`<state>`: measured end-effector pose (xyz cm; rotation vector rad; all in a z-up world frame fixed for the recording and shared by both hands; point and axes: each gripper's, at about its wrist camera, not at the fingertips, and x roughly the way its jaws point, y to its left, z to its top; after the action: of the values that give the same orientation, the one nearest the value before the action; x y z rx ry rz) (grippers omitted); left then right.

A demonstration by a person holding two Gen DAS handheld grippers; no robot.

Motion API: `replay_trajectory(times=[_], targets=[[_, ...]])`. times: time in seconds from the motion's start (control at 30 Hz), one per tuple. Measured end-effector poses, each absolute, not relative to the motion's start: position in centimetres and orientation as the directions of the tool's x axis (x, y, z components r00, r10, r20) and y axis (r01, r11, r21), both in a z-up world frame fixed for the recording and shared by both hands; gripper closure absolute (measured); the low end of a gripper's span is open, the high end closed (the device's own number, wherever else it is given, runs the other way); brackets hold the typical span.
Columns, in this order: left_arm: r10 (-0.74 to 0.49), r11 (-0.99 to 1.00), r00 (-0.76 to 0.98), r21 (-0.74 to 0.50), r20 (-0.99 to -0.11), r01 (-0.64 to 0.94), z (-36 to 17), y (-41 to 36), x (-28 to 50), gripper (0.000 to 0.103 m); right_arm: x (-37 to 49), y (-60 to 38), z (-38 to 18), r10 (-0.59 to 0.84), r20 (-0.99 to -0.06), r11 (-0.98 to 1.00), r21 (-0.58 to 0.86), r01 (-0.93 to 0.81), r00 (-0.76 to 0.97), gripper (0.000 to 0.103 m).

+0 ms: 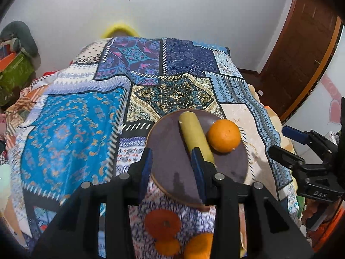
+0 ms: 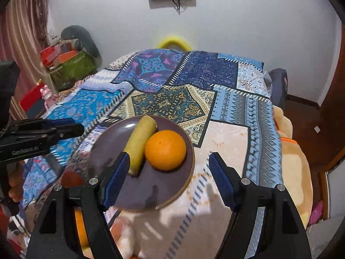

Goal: Organize fruits
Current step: 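Carry the green vegetable and orange onto the brown plate and release both, then grasp the pomelo segment with the right tool and lift it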

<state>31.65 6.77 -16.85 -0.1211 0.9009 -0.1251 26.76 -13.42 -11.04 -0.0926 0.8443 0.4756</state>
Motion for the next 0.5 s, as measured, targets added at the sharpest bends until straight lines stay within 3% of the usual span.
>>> replay_trajectory(times=[0.5], targets=[[-0.091, 0.996, 0.665, -0.059, -0.742, 0.071, -14.0, 4.9, 21.3, 0.036, 18.0, -14.8, -9.5, 0.393, -0.727, 0.885, 0.132, -0.447, 0.563, 0.023]])
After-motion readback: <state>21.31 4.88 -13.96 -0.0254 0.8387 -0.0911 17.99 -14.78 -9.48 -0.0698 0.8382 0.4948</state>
